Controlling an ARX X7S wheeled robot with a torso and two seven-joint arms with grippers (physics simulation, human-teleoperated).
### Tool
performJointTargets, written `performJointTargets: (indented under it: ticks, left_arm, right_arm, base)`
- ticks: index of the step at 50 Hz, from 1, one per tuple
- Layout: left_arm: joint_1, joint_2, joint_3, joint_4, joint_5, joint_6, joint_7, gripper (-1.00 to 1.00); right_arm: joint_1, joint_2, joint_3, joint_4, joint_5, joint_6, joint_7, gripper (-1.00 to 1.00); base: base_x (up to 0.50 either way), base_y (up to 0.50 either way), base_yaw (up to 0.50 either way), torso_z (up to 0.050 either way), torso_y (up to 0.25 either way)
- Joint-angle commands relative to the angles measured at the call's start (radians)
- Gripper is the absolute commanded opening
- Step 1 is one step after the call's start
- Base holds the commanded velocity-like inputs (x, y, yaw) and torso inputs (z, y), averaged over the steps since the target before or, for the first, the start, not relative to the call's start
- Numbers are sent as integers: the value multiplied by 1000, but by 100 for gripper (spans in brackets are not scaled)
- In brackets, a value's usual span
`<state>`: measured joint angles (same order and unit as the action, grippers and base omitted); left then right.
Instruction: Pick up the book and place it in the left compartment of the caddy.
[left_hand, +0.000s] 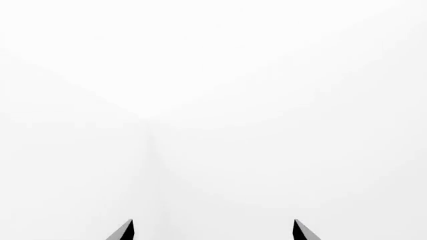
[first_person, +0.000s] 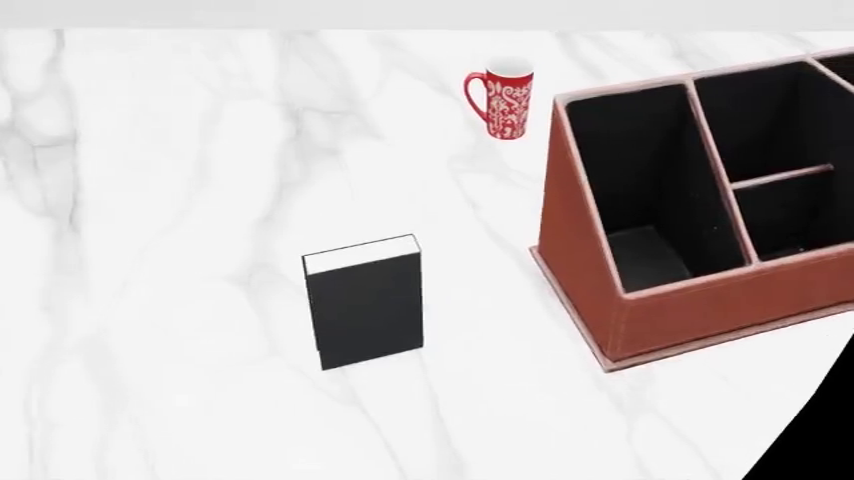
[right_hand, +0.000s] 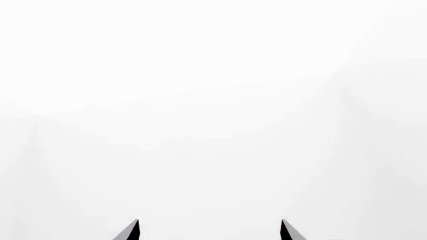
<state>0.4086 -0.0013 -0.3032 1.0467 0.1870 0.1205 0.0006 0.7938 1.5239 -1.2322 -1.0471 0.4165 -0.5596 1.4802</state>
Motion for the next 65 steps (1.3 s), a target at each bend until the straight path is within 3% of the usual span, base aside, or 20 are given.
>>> performJointTargets:
  ticks: [1, 28, 45, 55, 65]
  left_arm:
    - [13, 1, -19, 1, -18, 18, -9, 100]
    - [4, 1, -18, 1, -19, 9, -7, 100]
    - [-2, 1, -14, 1, -15, 4, -4, 100]
    - [-2, 1, -13, 1, -16, 2, -4, 100]
    - [-7, 1, -12, 1, -16, -1, -2, 100]
  right_arm:
    - [133, 12, -129, 0, -1, -21, 41, 100]
    - [438, -7, -444, 0, -13, 13, 49, 100]
    - [767, -24, -777, 0, -33, 36, 68, 100]
    - [994, -35, -1010, 0, -35, 28, 89, 100]
    - [1070, -47, -1085, 0, -31, 30, 90, 100]
  base:
    - [0, -363, 0, 0, 0]
    - [0, -363, 0, 0, 0]
    - [3, -71, 0, 0, 0]
    - [473, -27, 0, 0, 0]
    - [500, -32, 0, 0, 0]
